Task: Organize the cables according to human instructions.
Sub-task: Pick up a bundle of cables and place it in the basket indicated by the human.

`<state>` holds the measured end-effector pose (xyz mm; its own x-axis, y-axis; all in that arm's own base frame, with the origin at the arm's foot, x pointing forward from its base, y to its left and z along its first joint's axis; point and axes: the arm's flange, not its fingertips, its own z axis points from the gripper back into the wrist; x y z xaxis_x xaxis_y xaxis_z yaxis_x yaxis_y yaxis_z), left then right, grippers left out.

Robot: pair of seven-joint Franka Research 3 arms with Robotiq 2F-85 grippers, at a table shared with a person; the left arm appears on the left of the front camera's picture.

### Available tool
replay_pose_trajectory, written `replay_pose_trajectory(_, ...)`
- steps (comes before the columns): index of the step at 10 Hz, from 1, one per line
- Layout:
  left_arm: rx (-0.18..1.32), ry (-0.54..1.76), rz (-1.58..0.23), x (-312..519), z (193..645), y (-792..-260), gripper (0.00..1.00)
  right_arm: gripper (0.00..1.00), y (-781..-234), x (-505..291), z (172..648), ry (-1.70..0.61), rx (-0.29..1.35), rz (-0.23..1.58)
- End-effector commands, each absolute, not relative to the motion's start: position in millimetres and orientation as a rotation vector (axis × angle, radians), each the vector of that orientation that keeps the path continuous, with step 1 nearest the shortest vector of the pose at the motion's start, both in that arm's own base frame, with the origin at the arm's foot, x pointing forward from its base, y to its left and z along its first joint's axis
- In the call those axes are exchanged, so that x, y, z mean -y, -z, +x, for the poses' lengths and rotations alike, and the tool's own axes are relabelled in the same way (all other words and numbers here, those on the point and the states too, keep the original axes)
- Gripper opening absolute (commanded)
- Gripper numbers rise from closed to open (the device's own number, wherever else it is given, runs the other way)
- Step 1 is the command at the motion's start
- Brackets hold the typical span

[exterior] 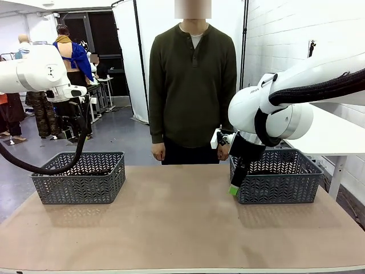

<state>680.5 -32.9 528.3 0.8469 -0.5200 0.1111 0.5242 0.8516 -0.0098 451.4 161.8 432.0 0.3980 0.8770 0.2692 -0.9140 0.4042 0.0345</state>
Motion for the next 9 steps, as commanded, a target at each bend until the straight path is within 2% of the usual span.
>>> replay_pose_trajectory(1, 0.133, 0.539, -0.081, 41, 678, -536, 1.0, 1.0, -432, -162, 451, -1.149, 0.216, 0.188)
replay_pose_trajectory(6, 0.217, 0.553, -0.157, 80, 620, -559, 1.0, 1.0, -432, -162, 451, -1.149, 0.216, 0.188)
replay_pose_trajectory(9, 0.202, 0.55, -0.099, 93, 586, -562, 1.0, 1.0, -432, -162, 451, -1.149, 0.216, 0.188)
